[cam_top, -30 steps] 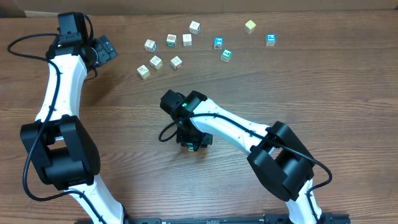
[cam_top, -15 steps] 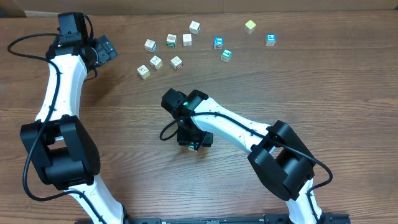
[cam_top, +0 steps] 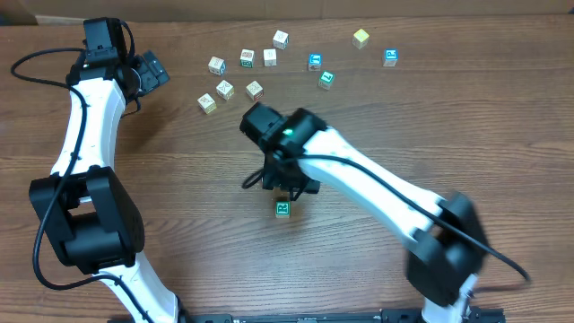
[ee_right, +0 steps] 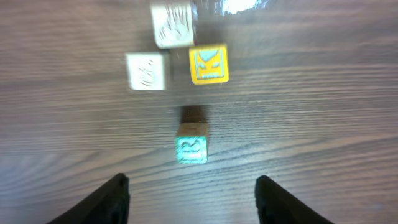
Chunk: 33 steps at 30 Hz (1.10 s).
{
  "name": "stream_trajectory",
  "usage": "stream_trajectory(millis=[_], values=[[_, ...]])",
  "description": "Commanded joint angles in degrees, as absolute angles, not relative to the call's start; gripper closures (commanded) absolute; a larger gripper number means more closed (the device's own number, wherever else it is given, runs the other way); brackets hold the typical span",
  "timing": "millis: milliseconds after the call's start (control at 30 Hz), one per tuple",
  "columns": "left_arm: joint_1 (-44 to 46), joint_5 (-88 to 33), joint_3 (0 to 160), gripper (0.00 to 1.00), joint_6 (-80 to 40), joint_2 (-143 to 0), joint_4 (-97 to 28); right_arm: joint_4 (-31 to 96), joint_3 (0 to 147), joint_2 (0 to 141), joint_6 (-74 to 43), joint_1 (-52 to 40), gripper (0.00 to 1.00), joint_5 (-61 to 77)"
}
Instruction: Form a circle
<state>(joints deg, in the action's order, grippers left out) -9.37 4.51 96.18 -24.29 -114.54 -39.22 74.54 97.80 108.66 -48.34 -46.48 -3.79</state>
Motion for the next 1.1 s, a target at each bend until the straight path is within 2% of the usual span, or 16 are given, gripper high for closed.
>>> stream_trajectory(millis=[0, 200, 233, 267, 300, 500, 700, 900, 1067], values=[[-8.97, 4.45, 96.79, 0.01, -24.45, -113.89, -39.16, 74.70, 98.50, 101.84, -52.64, -48.14, 0.35, -10.35], [-8.97, 4.45, 96.79, 0.01, -24.45, -113.89, -39.16, 70.72, 92.23, 100.95, -57.69, -52.34, 0.32, -11.40], [-8.97, 4.45, 96.79, 0.01, -24.45, -113.89, -39.16, 69.17, 90.85, 100.95, -57.69, -52.95, 0.22, -10.50], [-8.97, 4.45, 96.79, 0.00, -24.45, -113.89, -39.16, 67.51, 89.19, 100.95, -57.71, -53.49, 0.01, -9.52], [-8.97, 4.45, 96.79, 0.01, -24.45, -113.89, -39.16, 66.52, 88.03, 100.95, -57.69, -53.69, 0.00, -8.75], [-8.97, 4.45, 96.79, 0.00, -24.45, -113.89, -39.16, 62.94, 80.58, 101.19, -60.40, -52.16, 0.01, -1.78], [-8.97, 4.45, 96.79, 0.01, -24.45, -113.89, -39.16, 58.52, 76.64, 103.53, -60.55, -49.45, 0.20, 3.25], [-8.97, 4.45, 96.79, 0.00, -24.45, -113.89, -39.16, 56.66, 76.66, 108.01, -55.42, -48.97, 0.27, 5.23], [-8.97, 4.45, 96.79, 0.00, -24.45, -113.89, -39.16, 55.55, 76.66, 110.91, -53.32, -48.12, 0.29, 7.60]])
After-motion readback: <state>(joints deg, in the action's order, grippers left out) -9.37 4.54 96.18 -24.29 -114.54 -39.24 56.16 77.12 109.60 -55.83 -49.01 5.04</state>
